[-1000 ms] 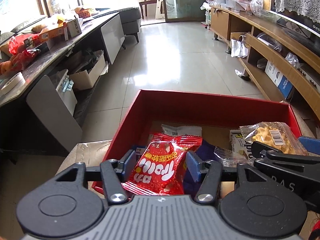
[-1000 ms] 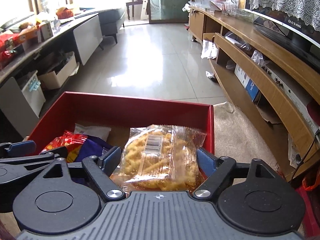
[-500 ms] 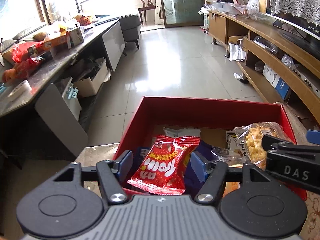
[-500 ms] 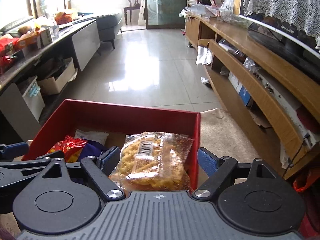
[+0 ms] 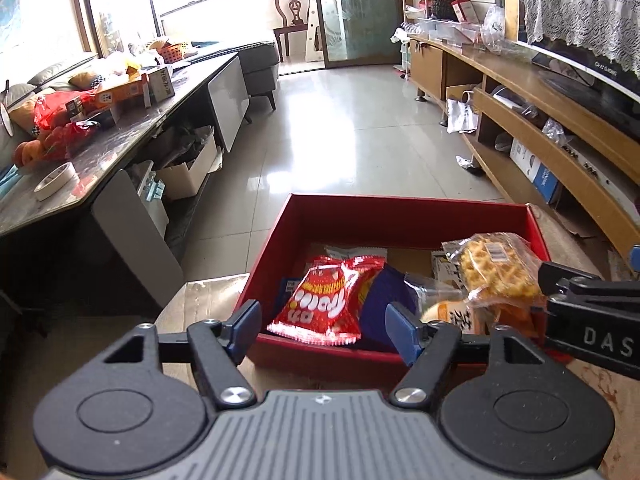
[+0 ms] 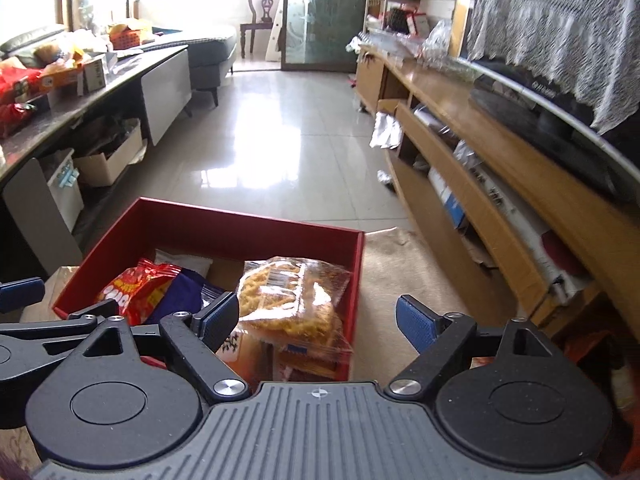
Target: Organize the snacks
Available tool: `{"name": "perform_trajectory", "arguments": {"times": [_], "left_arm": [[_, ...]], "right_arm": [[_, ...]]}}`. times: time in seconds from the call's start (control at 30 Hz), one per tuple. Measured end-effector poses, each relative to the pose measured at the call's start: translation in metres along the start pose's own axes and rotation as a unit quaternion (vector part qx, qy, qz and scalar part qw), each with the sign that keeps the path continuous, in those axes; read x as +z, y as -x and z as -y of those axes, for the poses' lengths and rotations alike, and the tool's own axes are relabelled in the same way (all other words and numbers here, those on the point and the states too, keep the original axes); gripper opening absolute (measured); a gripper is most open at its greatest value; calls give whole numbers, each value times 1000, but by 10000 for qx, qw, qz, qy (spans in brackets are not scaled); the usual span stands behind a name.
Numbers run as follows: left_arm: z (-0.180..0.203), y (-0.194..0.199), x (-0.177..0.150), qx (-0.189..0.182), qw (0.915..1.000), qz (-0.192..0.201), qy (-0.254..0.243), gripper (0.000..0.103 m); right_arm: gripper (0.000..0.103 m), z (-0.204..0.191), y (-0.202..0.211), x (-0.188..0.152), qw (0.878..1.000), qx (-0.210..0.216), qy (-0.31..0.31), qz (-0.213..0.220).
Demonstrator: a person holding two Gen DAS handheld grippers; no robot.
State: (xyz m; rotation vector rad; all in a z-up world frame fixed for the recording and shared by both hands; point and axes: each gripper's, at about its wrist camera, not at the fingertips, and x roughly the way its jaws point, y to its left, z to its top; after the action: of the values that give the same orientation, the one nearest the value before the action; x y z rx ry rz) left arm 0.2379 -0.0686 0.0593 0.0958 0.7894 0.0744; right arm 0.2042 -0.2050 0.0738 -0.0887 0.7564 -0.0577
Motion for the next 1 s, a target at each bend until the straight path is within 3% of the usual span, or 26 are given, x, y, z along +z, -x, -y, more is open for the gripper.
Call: {"name": "perform_trajectory", "arguments": {"times": [0.3,0.67,1.0], "left_arm": [[-7,36,-30,-44,9999,43,-95,72],[-10,63,-75,-161,9995,-140,-230,73],[-14,77,-109,-148,9989,-360,-273,77]], "right_arm": [[91,5,38,-31,9999,-70,-72,2],[92,-2,67,-65,9999,40,-123,-64],[92,-2,84,-101,9996,-109,-110,-245]]}}
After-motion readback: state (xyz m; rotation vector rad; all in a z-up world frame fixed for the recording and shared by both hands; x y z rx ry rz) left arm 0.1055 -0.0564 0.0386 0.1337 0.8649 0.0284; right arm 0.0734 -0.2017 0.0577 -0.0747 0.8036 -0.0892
